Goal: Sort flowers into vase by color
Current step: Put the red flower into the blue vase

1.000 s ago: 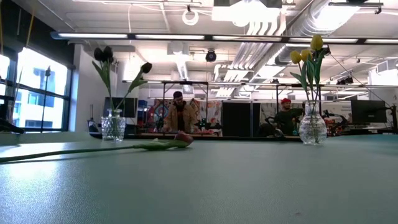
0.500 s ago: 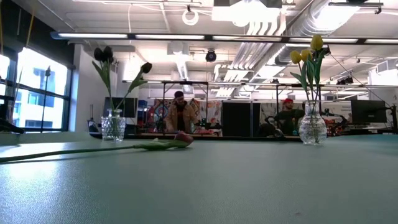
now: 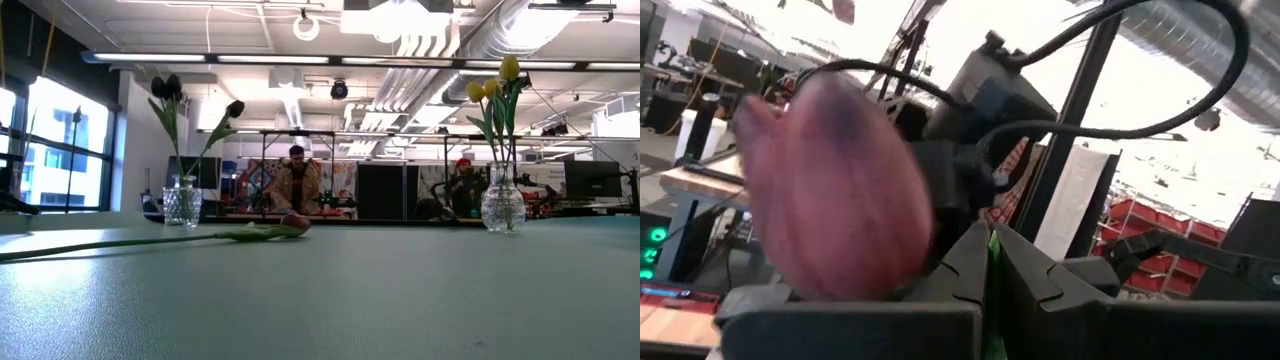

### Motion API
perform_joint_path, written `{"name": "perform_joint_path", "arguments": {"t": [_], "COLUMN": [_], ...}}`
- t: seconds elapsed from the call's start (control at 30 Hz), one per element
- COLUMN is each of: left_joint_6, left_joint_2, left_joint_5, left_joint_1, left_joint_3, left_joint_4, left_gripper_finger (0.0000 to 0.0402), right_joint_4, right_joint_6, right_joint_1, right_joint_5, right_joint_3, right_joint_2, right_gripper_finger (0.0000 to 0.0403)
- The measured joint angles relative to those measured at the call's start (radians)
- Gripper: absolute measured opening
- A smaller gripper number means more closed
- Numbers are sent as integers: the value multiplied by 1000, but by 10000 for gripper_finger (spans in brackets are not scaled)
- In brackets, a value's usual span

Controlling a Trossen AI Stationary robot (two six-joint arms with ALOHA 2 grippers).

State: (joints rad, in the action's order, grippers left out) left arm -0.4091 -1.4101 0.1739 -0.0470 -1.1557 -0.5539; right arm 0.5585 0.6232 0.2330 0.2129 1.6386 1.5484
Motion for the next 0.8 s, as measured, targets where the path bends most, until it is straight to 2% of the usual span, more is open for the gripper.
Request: {"name": "perform_joint_path", "arguments": {"t": [0.1, 0.23, 0.53, 0.67, 0.8], "left_joint_6": [-1, -4, -6, -19, -15], "left_joint_2": [1, 7, 16, 15, 8], "left_joint_5": [-9, -52, -199, -237, -249], "left_joint_1": [7, 18, 29, 29, 29], "left_joint_3": [0, 0, 0, 0, 0], "left_joint_4": [25, 89, 268, 387, 491], "left_gripper_finger": [1, 16, 105, 136, 147], "right_joint_4": [14, 117, 528, 722, 894], "right_joint_6": [-4, 9, 181, 239, 315], "right_joint_1": [-5, -5, 51, 86, 134], "right_joint_5": [13, 109, 337, 352, 362], "right_joint_3": [0, 0, 0, 0, 0], "right_joint_2": [-8, -52, -224, -292, -357], "right_gripper_finger": [7, 2, 1, 1, 0]}}
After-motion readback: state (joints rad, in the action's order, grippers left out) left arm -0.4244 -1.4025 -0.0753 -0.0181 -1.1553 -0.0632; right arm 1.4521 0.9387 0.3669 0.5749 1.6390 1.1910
